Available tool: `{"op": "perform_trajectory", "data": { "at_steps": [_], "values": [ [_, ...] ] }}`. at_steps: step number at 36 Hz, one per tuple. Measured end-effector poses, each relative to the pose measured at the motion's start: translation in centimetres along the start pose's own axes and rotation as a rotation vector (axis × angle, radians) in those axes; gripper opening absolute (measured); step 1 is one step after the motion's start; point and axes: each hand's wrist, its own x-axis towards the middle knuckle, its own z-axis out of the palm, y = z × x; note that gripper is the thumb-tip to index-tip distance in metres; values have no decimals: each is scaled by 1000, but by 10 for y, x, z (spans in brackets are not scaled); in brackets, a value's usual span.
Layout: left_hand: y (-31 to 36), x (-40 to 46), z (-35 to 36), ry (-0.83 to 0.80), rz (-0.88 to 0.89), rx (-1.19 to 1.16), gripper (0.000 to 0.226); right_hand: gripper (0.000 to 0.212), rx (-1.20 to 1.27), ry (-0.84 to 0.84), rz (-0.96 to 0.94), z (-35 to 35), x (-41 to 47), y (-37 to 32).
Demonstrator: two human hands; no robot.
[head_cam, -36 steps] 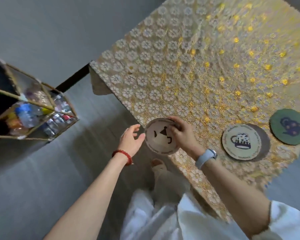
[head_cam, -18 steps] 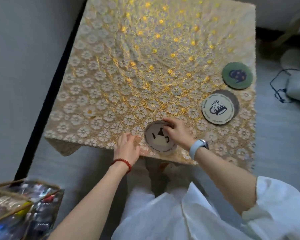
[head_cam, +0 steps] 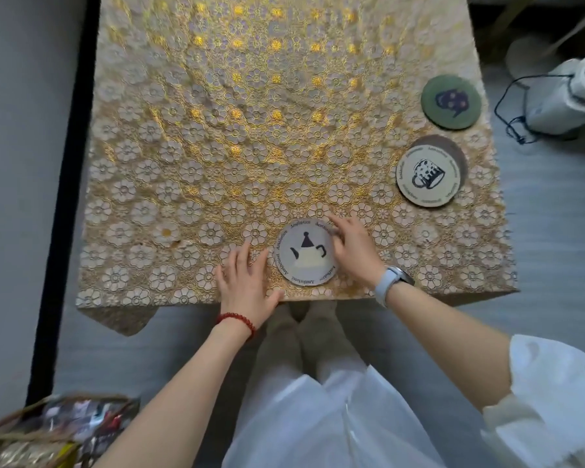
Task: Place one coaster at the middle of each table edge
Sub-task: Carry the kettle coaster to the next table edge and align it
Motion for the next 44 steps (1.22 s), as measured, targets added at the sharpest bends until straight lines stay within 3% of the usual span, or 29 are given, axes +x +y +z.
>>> {"op": "perform_trajectory", "data": {
  "at_steps": [7,23,44],
  "values": [
    [5,19,3,-32,30,24,94,38,-15,49,83,18,-25,15],
    [5,30,1,-80,47,39,94,47,148,105,120,25,-31,12],
    [7,31,-2,-111,54,100,92,39,109,68,76,21,-26,20]
  ]
}}
